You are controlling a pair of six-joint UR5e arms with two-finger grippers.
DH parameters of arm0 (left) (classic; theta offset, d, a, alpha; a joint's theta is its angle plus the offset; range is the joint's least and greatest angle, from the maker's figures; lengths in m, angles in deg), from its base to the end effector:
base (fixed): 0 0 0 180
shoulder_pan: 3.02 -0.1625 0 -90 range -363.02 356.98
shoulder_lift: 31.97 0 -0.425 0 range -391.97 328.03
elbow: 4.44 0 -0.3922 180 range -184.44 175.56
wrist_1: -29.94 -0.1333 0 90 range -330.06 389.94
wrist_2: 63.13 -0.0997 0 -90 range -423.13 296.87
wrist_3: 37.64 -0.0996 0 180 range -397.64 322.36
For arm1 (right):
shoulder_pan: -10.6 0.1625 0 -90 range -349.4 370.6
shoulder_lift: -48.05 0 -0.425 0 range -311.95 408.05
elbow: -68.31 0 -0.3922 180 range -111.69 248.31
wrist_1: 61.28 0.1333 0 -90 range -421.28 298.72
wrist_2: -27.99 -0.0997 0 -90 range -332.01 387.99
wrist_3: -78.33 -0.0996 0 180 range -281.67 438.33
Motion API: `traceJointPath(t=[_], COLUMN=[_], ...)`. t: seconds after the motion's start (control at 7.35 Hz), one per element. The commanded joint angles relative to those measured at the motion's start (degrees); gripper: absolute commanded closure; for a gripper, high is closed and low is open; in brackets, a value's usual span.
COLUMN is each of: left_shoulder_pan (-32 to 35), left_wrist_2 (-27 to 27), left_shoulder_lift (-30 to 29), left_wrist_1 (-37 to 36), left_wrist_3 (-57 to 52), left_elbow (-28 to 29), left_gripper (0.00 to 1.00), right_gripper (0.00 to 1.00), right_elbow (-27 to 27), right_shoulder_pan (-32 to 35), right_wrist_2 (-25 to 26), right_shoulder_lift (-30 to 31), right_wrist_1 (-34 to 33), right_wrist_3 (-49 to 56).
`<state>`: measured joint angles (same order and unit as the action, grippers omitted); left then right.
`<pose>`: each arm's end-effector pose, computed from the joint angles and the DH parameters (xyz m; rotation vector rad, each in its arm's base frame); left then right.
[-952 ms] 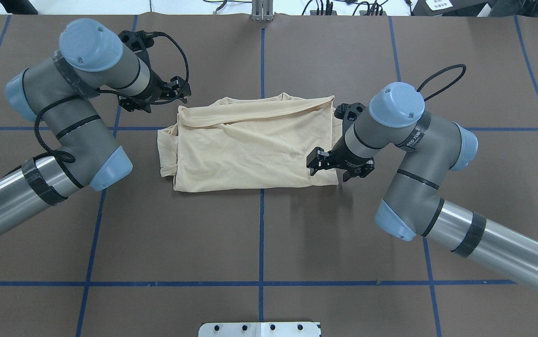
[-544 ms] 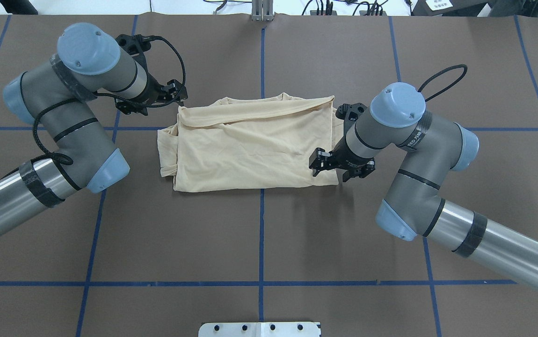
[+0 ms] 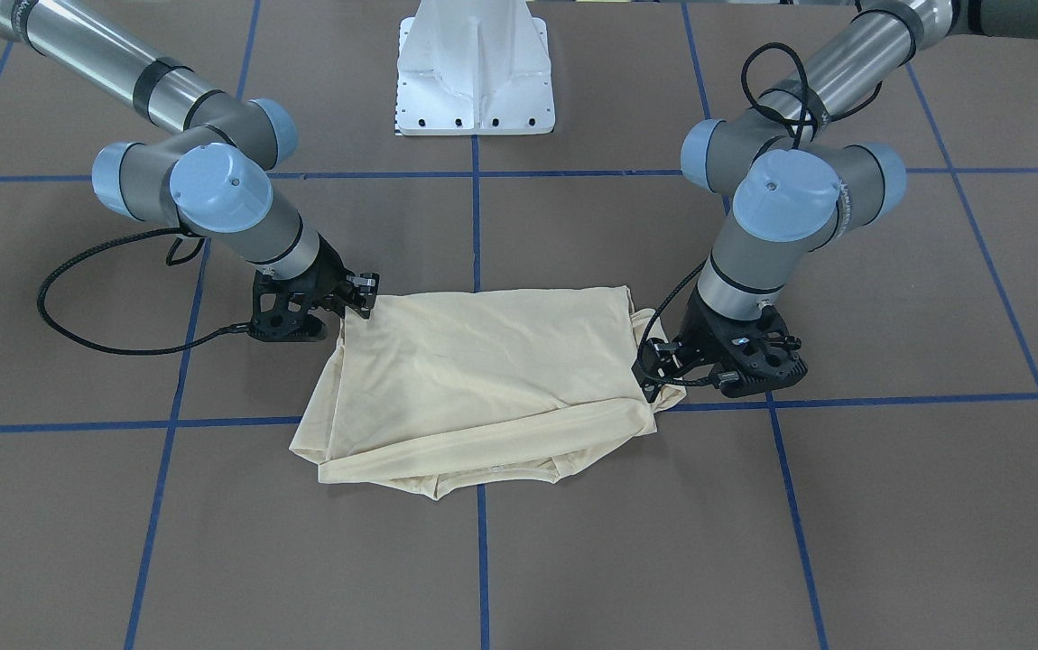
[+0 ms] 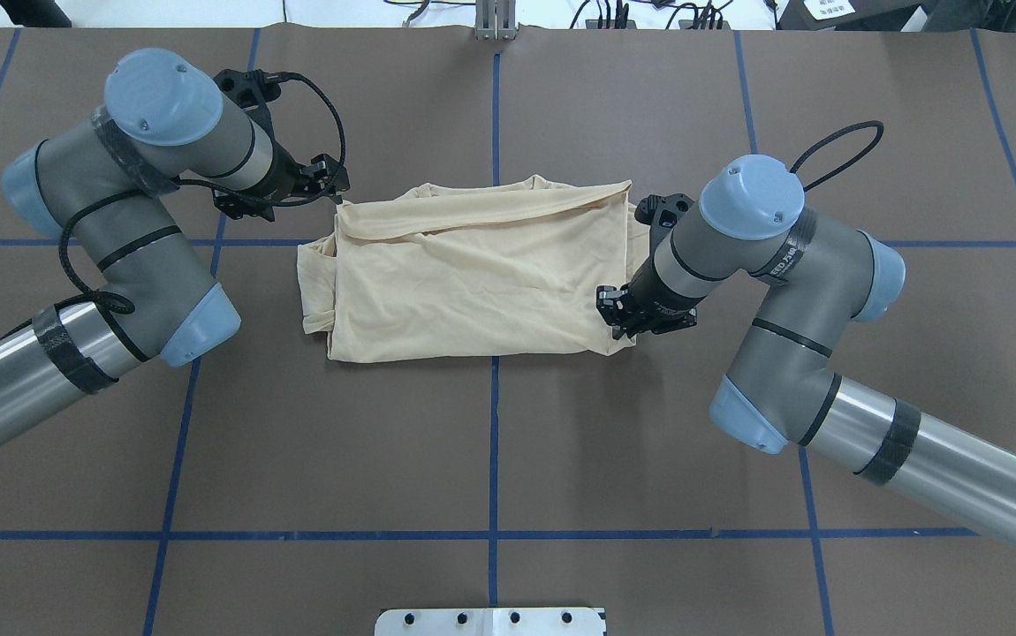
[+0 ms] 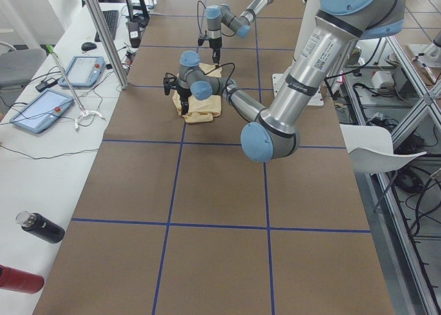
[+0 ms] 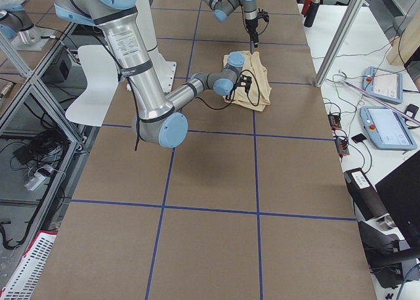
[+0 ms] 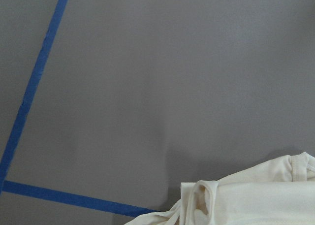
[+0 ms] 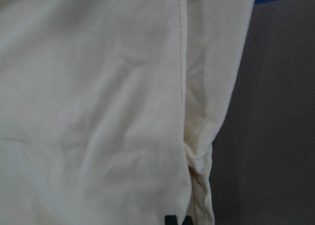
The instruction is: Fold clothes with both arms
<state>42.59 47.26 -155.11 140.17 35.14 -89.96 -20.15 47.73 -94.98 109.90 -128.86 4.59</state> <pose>0.4279 -0.5780 0.3165 0.1555 0.8973 -0.3092 -0.4941 -0.4733 0.3411 -0.1082 -0.9828 0.0880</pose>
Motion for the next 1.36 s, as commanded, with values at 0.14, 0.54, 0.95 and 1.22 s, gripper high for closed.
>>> traceJointPath(t=[0.14,0.54,0.95,1.22], left_shoulder_pan=[0.00,0.00,0.09,0.09], left_wrist_2=[0.00,-0.09,-0.09,-0.17], left_shoulder_lift=[0.01,0.01,0.01,0.10], left_wrist_1=[-0.02,-0.19,-0.20,-0.20], left_wrist_3=[0.00,0.09,0.09,0.09], left_elbow=[-0.26,-0.78,-0.96,-1.05], left_gripper=[0.01,0.01,0.01,0.01], right_gripper=[1.00,1.00,1.00,1.00], right_elbow=[-2.05,-15.13,-21.29,-26.30], right_shoulder_pan=[0.66,0.14,-4.33,-7.76], right_wrist_2=[-0.78,-4.01,-8.41,-14.99], right_shoulder_lift=[0.38,12.21,18.55,22.86], right_wrist_1=[-0.35,-0.36,-0.27,-0.01], right_wrist_3=[0.00,0.00,-0.35,-6.20])
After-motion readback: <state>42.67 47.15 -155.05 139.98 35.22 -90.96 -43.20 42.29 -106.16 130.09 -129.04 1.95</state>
